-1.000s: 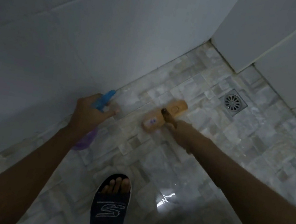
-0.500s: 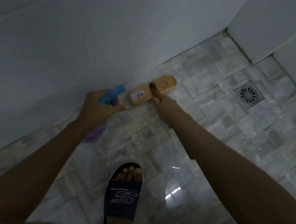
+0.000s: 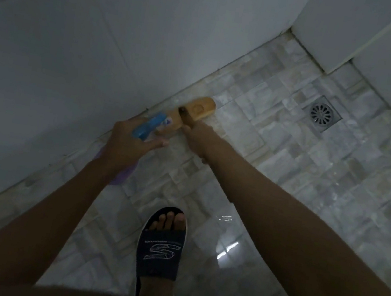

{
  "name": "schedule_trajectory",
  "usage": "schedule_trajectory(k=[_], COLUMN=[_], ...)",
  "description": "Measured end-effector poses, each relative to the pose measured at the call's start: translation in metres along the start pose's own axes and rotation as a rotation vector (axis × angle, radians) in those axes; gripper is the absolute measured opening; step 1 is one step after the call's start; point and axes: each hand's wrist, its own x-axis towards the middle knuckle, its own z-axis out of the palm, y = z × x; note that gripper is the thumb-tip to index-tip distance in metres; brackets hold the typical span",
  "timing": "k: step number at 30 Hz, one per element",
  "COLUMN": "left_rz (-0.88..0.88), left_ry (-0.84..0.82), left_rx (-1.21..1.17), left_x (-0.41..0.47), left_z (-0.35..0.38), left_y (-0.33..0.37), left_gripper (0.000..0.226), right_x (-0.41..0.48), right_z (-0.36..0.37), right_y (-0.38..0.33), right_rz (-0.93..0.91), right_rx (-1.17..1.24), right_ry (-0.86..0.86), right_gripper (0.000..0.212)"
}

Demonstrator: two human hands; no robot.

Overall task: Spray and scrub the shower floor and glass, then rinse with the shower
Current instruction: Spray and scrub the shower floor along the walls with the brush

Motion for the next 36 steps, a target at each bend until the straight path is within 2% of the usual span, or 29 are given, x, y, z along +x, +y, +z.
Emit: schedule_trajectory(k=[2, 6, 9, 13, 17, 21, 23, 26, 28, 30, 33, 36], left_rz=[0.045, 0.067, 0.093, 0.084, 0.166, 0.163, 0.212, 0.277, 0.291, 0.293, 0.3, 0.322], left_ry=[-0.032, -0.095, -0.174, -0.215, -0.341, -0.403, -0.421, -0.491, -0.517, -0.506, -0.535, -0.564], left_rx=[0.032, 0.028, 0.047, 0.073, 0.091, 0.075, 0.05, 0.092, 0.12, 0.135, 0.125, 0.131], left_x=[0.0, -0.005, -0.01, -0.013, -0.011, -0.004, -0.001, 0.0, 0.0, 0.0, 0.007, 0.012], left_z=[-0.002, 0.003, 0.022, 0.056, 0.094, 0.126, 0.136, 0.15, 0.157, 0.164, 0.174, 0.185], left_y=[0.001, 0.01, 0.015, 0.023, 0.044, 0.066, 0.073, 0.077, 0.076, 0.078, 0.082, 0.087], left_gripper=[0.055, 0.038, 0.04, 0.035, 0.033, 0.025, 0.025, 0.032, 0.037, 0.039, 0.035, 0.03], right_x=[0.01, -0.006, -0.058, -0.137, -0.188, -0.205, -0.19, -0.154, -0.14, -0.141, -0.169, -0.203], right_z=[-0.003, -0.004, -0.001, 0.027, 0.08, 0.114, 0.095, 0.023, -0.008, -0.003, 0.067, 0.132], right_y=[-0.011, 0.018, 0.066, 0.115, 0.136, 0.144, 0.166, 0.207, 0.228, 0.233, 0.214, 0.181], right_rz=[0.04, 0.165, 0.262, 0.355, 0.484, 0.575, 0.585, 0.579, 0.579, 0.566, 0.567, 0.621], right_rx=[0.107, 0.486, 0.883, 1.107, 1.138, 1.152, 0.986, 0.918, 0.874, 0.881, 0.881, 0.974], right_ry=[-0.033, -0.04, 0.073, 0.259, 0.405, 0.418, 0.536, 0.669, 0.635, 0.622, 0.623, 0.529], right_gripper=[0.035, 0.039, 0.025, 0.025, 0.041, 0.049, 0.046, 0.04, 0.045, 0.048, 0.045, 0.05])
